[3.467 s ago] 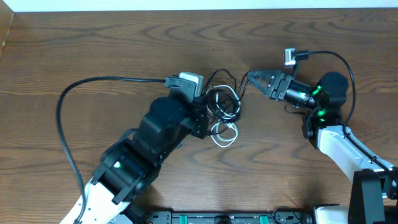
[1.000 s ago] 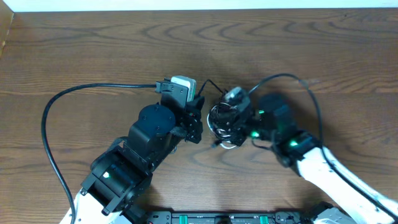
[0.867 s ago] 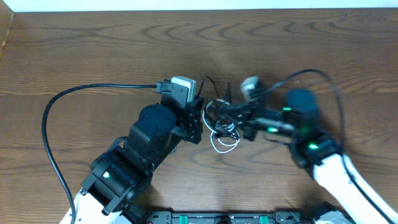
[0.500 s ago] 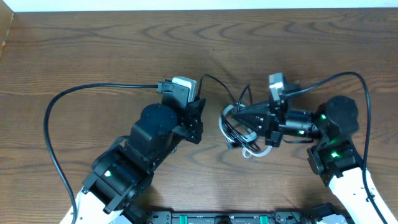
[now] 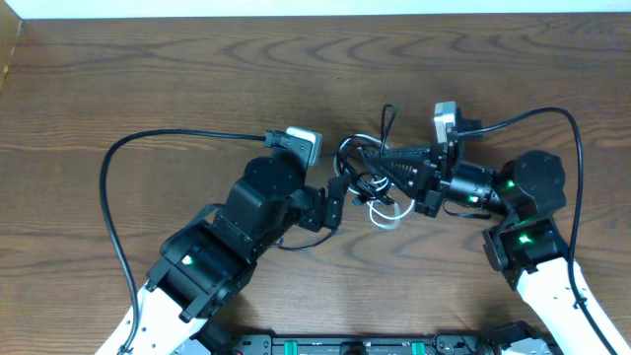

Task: Untangle cables

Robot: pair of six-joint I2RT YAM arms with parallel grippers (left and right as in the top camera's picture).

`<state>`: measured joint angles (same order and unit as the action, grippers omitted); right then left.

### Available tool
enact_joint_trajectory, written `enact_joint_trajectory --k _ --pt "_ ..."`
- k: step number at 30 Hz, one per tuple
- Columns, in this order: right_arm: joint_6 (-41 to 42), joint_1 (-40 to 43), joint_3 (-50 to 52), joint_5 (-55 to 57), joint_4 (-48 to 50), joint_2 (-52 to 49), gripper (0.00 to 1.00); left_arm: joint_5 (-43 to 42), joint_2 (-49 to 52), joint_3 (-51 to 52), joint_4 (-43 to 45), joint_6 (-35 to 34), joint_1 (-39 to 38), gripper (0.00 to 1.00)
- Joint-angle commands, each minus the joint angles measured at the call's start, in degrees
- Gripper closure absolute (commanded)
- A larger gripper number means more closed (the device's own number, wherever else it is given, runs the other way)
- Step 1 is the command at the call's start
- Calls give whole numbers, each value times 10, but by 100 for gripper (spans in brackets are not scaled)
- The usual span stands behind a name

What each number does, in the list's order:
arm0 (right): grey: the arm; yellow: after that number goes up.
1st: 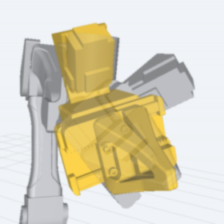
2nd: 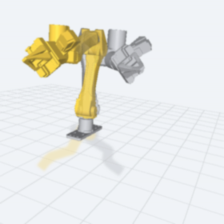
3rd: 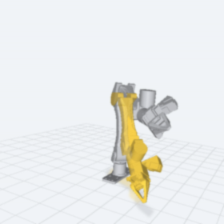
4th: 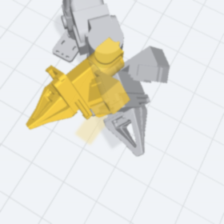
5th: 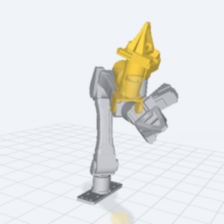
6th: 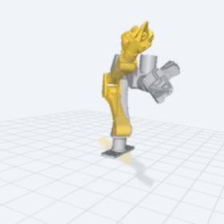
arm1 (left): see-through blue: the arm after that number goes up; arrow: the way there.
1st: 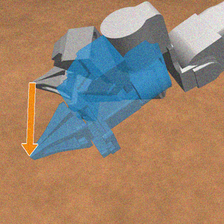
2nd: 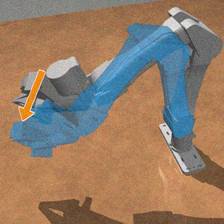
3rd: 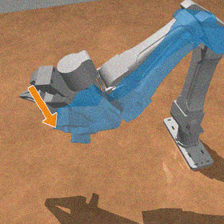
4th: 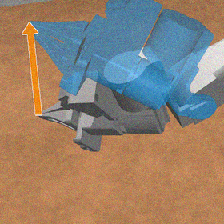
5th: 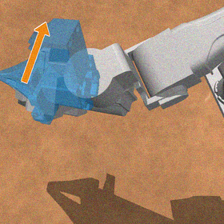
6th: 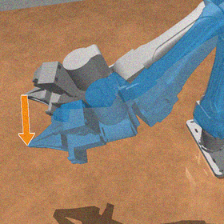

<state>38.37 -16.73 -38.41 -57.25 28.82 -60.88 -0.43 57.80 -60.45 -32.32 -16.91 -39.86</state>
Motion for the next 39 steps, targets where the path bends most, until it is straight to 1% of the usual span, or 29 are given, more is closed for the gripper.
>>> enact_joint_trajectory --k 1,3,8,10,12,15,17,20,22,25,31,33,36,39 --pt "69 12 -9 -5 22 6 99 -35 6 3 -5 2 3 6" --pt "103 23 -9 -2 43 6 99 -37 6 3 -7 3 3 4" --pt "186 59 -9 1 81 6 99 -37 6 3 -11 2 3 3" --pt "224 79 -9 0 81 6 99 -36 7 3 -16 -16 3 3" --pt "231 94 -9 -10 82 6 99 -36 8 3 -18 -82 3 3" --pt "223 101 -9 -31 96 6 99 -46 14 3 -20 -243 3 2" --pt "217 100 -9 -38 108 6 98 -74 23 3 -17 -317 3 2" --pt "204 100 -9 -37 109 6 99 -113 43 3 -15 -366 3 2" --pt "189 100 -9 -31 108 6 99 -132 66 3 -13 -370 2 2" --pt "174 99 -9 -16 105 6 99 -136 101 3 -1 -370 -9 2" --pt "155 99 -9 44 44 6 98 -135 160 3 64 -370 -44 2" --pt "144 99 -9 46 38 6 98 -136 166 3 80 -370 -53 0" --pt "120 99 -9 59 24 6 98 -135 166 3 103 -363 -67 2" --pt "117 99 -9 77 7 6 99 -124 167 3 111 -355 -74 2"
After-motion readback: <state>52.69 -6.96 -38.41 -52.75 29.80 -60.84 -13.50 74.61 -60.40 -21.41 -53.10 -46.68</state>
